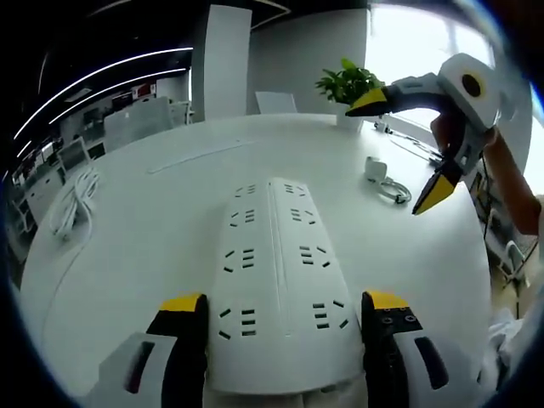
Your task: Straighten the power strip on the desk, plug the charger into it
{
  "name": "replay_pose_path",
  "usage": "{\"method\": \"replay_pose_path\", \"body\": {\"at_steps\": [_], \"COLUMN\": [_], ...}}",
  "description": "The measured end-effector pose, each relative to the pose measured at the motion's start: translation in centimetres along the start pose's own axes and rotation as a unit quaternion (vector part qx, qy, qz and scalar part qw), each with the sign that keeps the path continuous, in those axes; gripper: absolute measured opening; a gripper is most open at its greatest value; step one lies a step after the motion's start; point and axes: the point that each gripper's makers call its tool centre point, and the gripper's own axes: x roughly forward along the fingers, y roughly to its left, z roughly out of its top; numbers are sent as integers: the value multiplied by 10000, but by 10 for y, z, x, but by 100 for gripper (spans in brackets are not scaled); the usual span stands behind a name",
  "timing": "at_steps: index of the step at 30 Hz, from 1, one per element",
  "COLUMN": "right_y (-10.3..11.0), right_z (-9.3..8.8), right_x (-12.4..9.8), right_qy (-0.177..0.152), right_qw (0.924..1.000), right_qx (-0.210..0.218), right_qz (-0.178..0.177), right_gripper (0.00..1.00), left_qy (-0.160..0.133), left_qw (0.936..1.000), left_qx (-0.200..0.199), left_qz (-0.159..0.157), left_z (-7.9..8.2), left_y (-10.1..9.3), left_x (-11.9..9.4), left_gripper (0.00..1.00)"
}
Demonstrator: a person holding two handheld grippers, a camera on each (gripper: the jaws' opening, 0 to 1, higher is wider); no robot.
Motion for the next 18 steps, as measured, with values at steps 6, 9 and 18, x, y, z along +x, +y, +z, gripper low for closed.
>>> {"method": "replay_pose_path", "body": {"at_steps": [6, 9, 18], "right_y": [-4, -5, -5], "right_z": [6, 7, 9], "right_x": [20, 24, 33], "right_qy": [-37, -22, -34], "right_qw": [9998, 9995, 9989], "right_qx": [-168, -285, -407], "right_qz": [105, 123, 243], "right_gripper": [72, 73, 73], "left_qy": [-16, -16, -12], "left_qw": [10000, 10000, 10000], "left_qx": [-1, -9, -9], "left_qz": [-5, -4, -2], "left_z": [0, 0, -1], "left_y": [0, 0, 1], "left_x": [0, 0, 0], "left_gripper": [75, 75, 75]}}
